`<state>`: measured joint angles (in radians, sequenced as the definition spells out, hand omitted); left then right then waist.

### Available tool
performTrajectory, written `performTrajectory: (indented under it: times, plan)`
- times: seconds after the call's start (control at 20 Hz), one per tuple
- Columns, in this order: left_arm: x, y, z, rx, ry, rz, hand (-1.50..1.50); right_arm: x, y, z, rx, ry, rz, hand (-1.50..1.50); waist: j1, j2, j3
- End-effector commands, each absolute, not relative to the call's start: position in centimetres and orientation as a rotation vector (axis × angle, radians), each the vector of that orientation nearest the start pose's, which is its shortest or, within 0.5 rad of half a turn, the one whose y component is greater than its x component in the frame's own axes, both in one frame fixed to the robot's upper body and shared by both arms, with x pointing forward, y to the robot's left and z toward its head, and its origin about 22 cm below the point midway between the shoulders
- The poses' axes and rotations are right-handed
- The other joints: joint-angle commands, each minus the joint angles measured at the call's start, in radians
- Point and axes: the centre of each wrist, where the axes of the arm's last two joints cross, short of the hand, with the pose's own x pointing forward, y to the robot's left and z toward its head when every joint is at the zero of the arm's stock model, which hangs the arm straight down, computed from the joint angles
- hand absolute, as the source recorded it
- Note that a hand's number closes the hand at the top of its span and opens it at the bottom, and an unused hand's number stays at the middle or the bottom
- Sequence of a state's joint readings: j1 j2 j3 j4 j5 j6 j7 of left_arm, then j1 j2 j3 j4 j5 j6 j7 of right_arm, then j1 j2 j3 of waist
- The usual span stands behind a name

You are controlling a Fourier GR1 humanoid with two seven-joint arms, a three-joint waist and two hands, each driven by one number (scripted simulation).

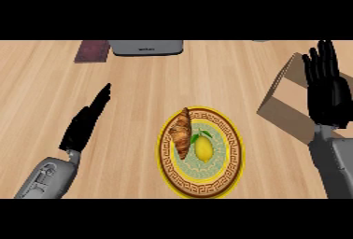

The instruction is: Pick the lemon from the plate and place it in the cardboard box

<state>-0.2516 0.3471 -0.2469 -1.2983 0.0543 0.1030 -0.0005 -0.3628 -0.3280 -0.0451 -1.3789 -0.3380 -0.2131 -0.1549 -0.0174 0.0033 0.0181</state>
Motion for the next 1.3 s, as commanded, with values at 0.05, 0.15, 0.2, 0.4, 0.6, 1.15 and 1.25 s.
performTrajectory:
  times: [0.05, 0.15, 0.2, 0.4, 0.6, 1.15, 1.25]
  plan:
    - [29.2, 27.5, 2.1, 0.136, -1.499, -0.283, 0.0, 31.9, -26.2, 7.4, -0.055, -1.84, 0.02, -1.5, 0.028, -0.007, -0.019]
    - [29.8, 27.9, 3.4, 0.133, -1.516, -0.157, 0.0, 31.4, -24.0, 6.9, 0.023, -1.776, 0.19, -1.5, 0.043, -0.01, -0.019]
    - [29.4, 29.3, 3.1, 0.129, -1.501, -0.102, 0.0, 32.0, -22.7, 8.1, 0.025, -1.758, 0.274, -1.5, 0.067, -0.01, -0.022]
    - [28.2, 30.9, 3.5, 0.073, -1.444, 0.024, 0.0, 28.9, -23.8, 6.3, -0.356, -2.03, 0.154, -1.5, 0.02, -0.018, -0.018]
    - [26.7, 30.8, 4.3, 0.047, -1.439, 0.039, 0.0, 24.9, -19.9, 5.7, -0.185, -2.167, 0.377, -1.5, 0.018, -0.015, -0.018]
    - [25.1, 33.0, 5.2, 0.059, -1.443, 0.028, 0.0, 23.3, -21.8, 9.7, -0.633, -1.641, 1.154, -1.5, 0.023, -0.018, -0.026]
    - [25.3, 31.9, 5.1, 0.036, -1.439, 0.034, 0.0, 24.1, -20.0, 10.8, -0.701, -1.544, 1.219, -1.5, 0.039, -0.012, -0.026]
